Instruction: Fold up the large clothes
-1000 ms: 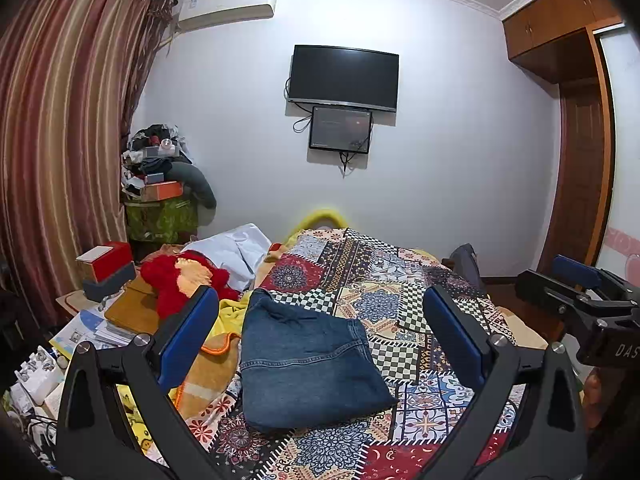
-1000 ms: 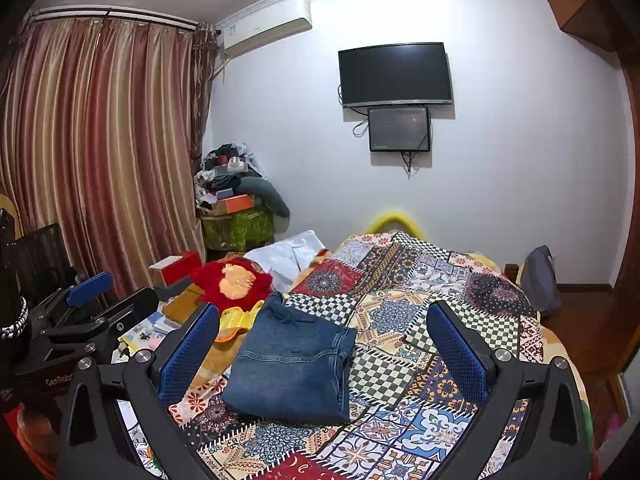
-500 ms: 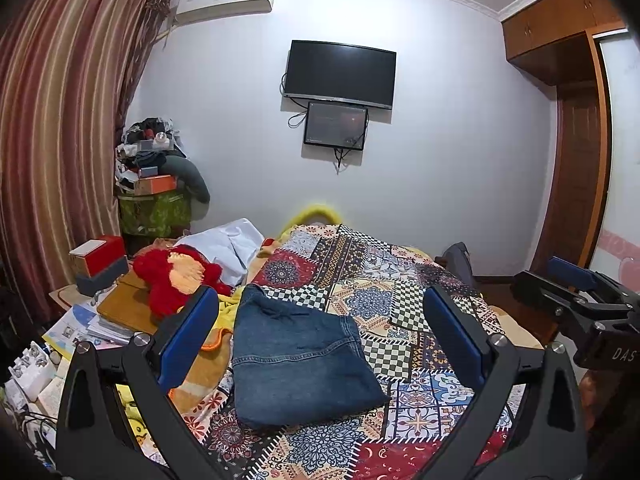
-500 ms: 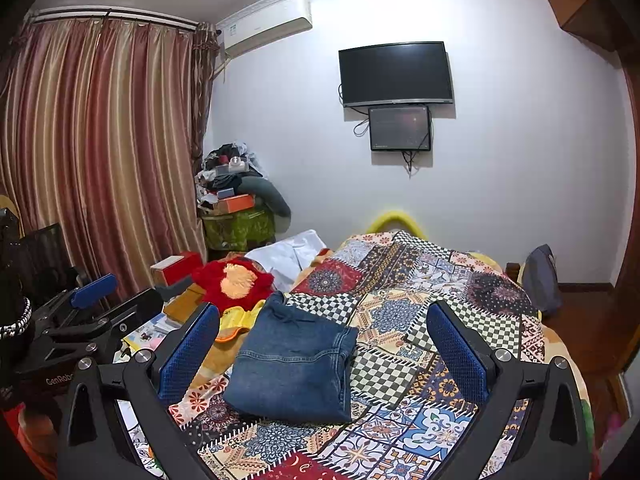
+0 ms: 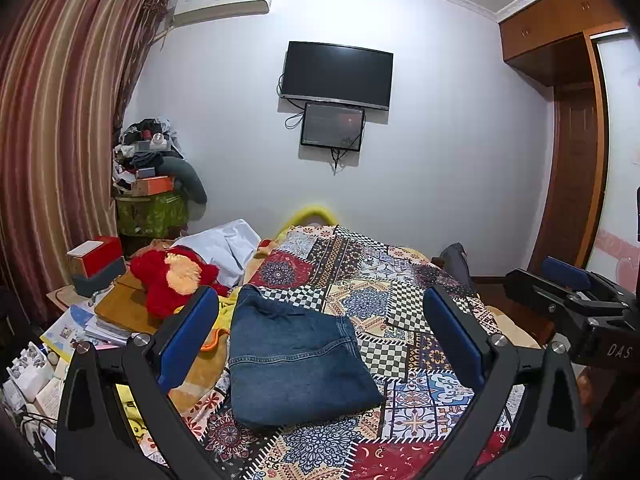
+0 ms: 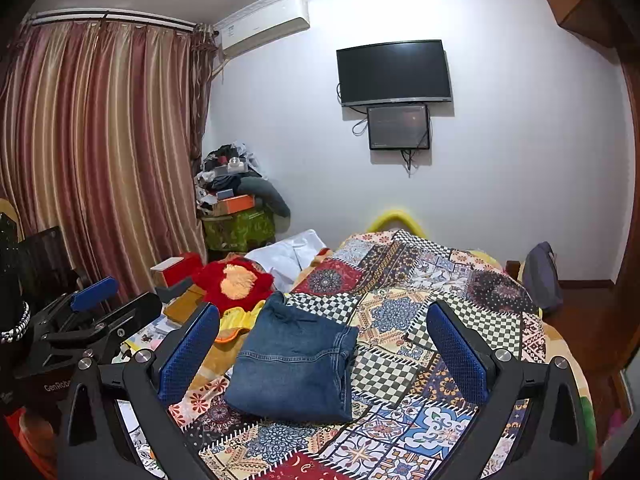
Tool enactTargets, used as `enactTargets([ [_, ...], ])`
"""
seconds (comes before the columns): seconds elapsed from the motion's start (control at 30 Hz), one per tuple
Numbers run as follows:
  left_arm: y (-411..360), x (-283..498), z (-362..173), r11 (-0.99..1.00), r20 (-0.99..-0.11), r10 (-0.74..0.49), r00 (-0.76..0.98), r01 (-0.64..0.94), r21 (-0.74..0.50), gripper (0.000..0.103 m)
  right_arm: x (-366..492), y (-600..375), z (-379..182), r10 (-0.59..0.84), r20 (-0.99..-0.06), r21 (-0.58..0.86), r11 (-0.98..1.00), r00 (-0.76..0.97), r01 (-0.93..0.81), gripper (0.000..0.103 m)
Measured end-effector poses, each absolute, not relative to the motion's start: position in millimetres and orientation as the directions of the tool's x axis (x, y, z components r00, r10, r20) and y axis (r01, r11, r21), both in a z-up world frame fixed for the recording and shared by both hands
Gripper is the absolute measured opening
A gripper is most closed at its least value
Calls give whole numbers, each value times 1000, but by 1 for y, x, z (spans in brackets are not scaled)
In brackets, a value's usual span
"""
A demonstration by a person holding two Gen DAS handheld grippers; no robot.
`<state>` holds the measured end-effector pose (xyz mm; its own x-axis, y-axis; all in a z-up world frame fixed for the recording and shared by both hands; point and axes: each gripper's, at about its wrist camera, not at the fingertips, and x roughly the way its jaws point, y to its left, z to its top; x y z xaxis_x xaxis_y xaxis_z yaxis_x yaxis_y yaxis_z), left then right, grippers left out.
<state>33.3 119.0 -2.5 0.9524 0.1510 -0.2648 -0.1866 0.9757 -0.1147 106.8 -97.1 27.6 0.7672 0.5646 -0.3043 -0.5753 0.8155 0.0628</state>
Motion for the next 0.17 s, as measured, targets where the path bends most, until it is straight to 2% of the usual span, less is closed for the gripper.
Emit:
enactTargets([
  [0.17,119,34,-2,977,-268,148,952,-183,-113,103,107,-97,27,565,-304,64,816,767,-575,103],
])
